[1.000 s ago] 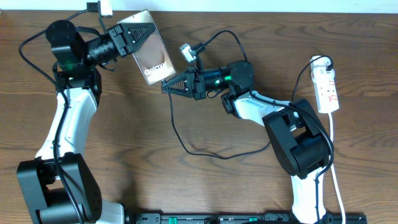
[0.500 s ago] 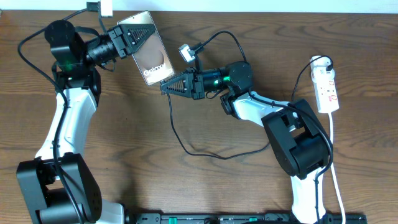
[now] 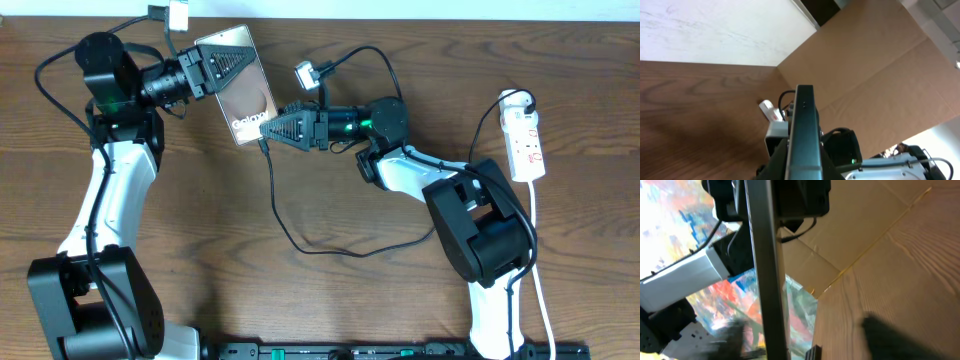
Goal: Plug charger to phone and switch on socket
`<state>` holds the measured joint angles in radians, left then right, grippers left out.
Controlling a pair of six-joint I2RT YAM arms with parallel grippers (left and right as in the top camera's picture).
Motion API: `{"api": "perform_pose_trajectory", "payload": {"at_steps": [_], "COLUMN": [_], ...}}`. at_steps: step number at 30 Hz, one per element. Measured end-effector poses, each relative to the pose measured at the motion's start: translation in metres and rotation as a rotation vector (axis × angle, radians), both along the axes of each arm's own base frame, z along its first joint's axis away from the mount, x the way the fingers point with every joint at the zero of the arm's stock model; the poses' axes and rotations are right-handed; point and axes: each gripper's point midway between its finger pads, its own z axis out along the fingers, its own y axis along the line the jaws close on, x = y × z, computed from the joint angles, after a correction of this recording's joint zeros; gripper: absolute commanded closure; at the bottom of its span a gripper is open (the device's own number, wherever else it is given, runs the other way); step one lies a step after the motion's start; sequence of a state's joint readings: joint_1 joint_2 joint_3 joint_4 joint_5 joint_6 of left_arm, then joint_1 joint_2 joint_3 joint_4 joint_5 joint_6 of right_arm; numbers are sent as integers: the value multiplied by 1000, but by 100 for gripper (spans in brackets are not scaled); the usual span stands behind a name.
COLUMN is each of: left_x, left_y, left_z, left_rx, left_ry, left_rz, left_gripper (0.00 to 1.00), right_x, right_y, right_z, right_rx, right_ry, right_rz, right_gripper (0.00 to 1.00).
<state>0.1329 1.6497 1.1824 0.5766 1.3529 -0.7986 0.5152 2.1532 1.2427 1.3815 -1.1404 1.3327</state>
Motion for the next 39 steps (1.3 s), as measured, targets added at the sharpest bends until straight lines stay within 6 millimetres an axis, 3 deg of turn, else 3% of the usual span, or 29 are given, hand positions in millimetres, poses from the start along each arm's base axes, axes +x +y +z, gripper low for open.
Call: {"api": "perform_pose_trajectory", "payload": {"at_steps": [9, 18, 23, 31, 39], "left_x": [5, 4, -1, -16, -34], "left_y": [29, 66, 70, 97, 107], "left_z": [0, -25, -62, -155, -211], "left_rx": [6, -11, 16, 292, 406], "left_ry": [-10, 135, 274, 565, 650], "left_rz": [57, 119, 154, 384, 440], "left_gripper": [92, 92, 93, 93, 93], "right_x": [3, 31, 38, 39, 39], "right_y": [0, -9, -14, -14, -14], "right_z": [0, -35, -45, -45, -47], "right_rx": [3, -110, -139, -137, -143], "right_ry": [9, 138, 139, 110, 117], "right_rz": [-15, -77, -102, -110, -110], "right_gripper": [1, 1, 1, 1, 1]}}
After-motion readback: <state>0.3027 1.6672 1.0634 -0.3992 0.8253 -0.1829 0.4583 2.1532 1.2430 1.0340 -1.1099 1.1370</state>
